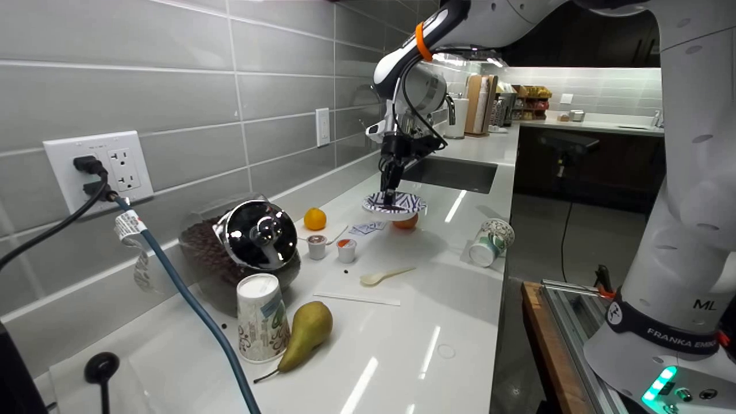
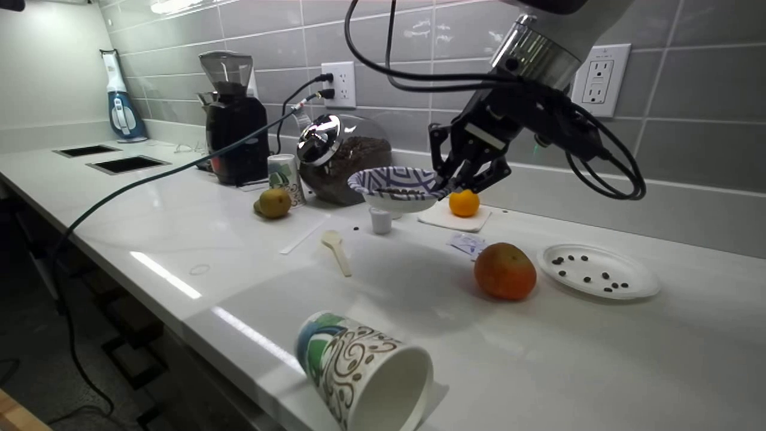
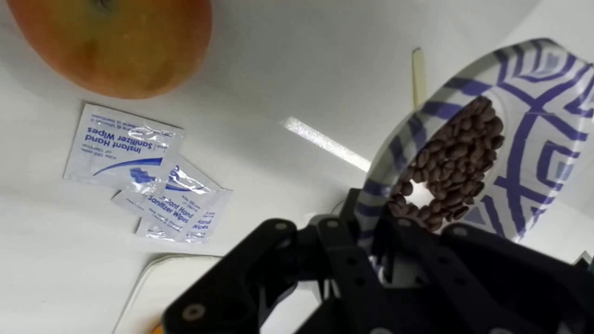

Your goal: Shake the bowl

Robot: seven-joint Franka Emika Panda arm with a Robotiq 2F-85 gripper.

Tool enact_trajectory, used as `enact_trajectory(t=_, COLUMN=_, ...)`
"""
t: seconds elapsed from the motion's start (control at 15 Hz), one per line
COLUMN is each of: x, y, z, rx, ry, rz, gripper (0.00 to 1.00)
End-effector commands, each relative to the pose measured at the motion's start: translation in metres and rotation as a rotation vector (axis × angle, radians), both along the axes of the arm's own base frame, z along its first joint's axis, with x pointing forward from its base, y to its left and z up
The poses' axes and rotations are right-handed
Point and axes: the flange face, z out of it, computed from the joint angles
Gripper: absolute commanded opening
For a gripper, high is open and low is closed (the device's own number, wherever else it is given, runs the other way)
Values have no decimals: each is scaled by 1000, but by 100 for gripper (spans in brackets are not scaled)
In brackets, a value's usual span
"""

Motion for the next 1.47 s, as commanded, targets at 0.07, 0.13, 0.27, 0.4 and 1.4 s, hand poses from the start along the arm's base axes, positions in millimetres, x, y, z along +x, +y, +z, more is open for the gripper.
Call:
enact_trajectory(t=0.07, x=-11, y=11, z=10, rx=-29, ry=-44, rz=45, gripper=1)
enact_trajectory(t=0.13, x=-9, y=4, z=9, rx=-29, ry=-30, rz=-2, gripper=1)
enact_trajectory(t=0.27, x=0, y=-11, z=11, rx=49, ry=-37, rz=-132, gripper=1)
enact_trajectory(t=0.4, x=-15, y=16, z=15, rx=-43, ry=-79, rz=-4, gripper=1)
enact_trajectory(t=1.4, x=-12, y=-34, z=34, rx=78, ry=-66, rz=-257, gripper=1)
